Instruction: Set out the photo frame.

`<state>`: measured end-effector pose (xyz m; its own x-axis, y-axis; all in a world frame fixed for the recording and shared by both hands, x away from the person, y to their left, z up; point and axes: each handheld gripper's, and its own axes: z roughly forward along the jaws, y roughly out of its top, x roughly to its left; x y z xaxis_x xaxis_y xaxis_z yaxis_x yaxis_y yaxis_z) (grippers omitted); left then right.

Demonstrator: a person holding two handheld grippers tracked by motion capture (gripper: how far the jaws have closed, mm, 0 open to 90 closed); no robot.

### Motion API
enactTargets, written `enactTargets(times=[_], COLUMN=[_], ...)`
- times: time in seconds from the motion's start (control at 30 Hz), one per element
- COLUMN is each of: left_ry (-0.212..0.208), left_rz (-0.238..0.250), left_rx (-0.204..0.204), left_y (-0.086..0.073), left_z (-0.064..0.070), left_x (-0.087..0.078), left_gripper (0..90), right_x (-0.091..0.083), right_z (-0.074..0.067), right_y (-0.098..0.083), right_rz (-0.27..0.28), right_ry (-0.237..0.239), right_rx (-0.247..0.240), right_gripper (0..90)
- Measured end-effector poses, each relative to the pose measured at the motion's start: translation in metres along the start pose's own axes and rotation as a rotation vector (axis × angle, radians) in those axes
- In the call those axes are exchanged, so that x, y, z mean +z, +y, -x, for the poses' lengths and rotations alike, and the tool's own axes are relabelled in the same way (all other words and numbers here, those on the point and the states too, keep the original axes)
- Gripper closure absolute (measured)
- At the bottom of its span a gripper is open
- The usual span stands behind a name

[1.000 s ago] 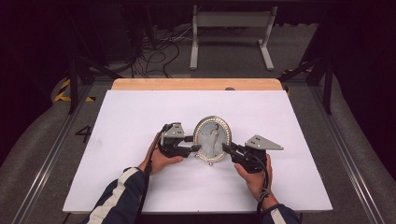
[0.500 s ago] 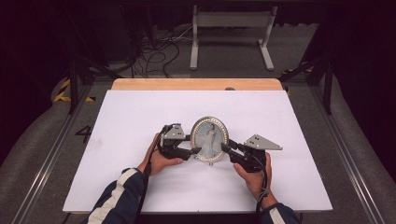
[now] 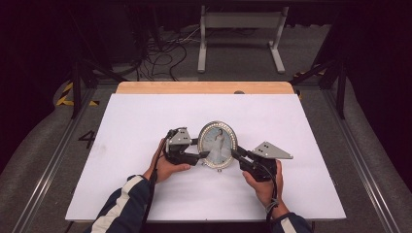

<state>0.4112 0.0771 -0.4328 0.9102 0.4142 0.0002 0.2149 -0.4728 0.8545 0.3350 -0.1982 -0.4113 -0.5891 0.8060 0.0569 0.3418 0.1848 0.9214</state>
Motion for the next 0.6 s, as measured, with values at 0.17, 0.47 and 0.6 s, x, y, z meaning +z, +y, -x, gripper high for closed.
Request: enactTargets(times=[0.17,0.47,0.6], left_ry=[0.002,0.028,0.036], left_rz=[-0.005,-0.025,-0.036], left_rx=[0.005,0.009,0.008], left_y=[0.0,-0.0035,-0.0049], left_z=[0.0022,0.003,0.0056], left_x=[-0.0042,-0.0084,-0.0096], left_gripper=[48.2,54.9,55.0], right_x=[0.0021,0.006,0.0079], right_z=[0.0031,0.0034,0.0039], right_y=[-0.0006,0.0013,0.0031], right_rz=[-0.007,-0.005,-0.005], right_ry=[-0.004,0.005,0.009], right_rx=[0.02,0.02,0.017], right_gripper=[77.0,76.4,76.4])
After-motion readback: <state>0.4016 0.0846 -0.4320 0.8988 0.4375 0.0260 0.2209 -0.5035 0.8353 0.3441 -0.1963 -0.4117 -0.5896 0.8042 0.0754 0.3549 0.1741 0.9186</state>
